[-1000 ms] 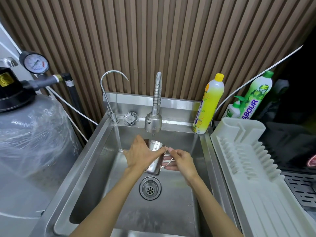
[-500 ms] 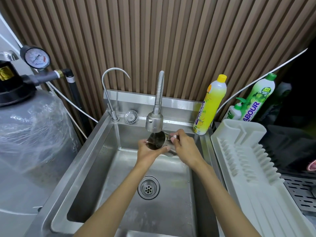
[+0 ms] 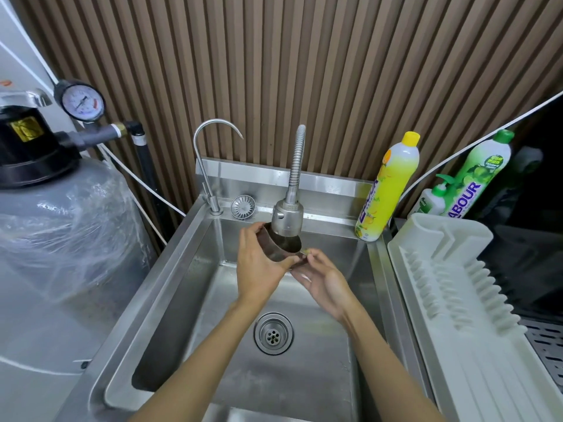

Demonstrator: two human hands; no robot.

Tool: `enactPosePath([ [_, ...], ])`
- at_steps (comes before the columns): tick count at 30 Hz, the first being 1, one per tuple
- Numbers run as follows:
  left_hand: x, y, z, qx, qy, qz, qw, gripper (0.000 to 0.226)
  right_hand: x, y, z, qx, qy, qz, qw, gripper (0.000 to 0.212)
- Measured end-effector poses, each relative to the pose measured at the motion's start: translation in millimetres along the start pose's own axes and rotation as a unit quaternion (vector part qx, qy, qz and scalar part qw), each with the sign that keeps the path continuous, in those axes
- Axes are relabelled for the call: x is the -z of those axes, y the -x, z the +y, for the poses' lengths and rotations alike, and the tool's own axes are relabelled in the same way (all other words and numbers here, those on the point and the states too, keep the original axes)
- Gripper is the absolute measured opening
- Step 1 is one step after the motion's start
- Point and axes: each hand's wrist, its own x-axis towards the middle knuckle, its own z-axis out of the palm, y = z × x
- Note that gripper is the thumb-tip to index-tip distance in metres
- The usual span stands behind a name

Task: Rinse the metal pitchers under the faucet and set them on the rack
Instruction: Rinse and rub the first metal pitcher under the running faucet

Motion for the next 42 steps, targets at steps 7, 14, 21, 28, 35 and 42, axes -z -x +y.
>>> enactPosePath([
  [7, 5.5, 1.3, 7.2, -0.014, -0.136, 0.013, 0.990, 0.076, -5.0, 7.7, 11.8, -0.007, 0.102, 0.031, 0.994, 0.017],
  [14, -0.5, 3.7, 14.7, 0.179, -0.055, -0.029, 0.982, 0.064, -7.8, 12.9, -17.4, 0.038, 0.308, 0.141, 0.940, 0.020],
  [21, -6.0, 3.2, 16.5, 0.361, 0.287, -0.152, 0.874, 0.018, -13.2, 10.6, -50.7, 0.113, 0.671, 0.194, 0.706, 0.027],
  [28, -15.7, 6.5, 13.8, 0.301, 0.337, -0.117, 0.884, 0.036, -13.4, 5.9, -57.4, 0.157, 0.595, 0.134, 0.777, 0.011],
  [35, -11.8, 5.4, 10.1, 0.167, 0.156, -0.006, 0.973, 0.072, -9.6, -4.0, -29.9, 0.081, 0.210, 0.068, 0.972, 0.025],
  [42, 7.9, -0.8, 16.3, -0.009, -0.076, -0.031, 0.997, 0.073, -10.0, -3.0, 2.9, 0.004, 0.031, 0.051, 0.998, 0.027],
])
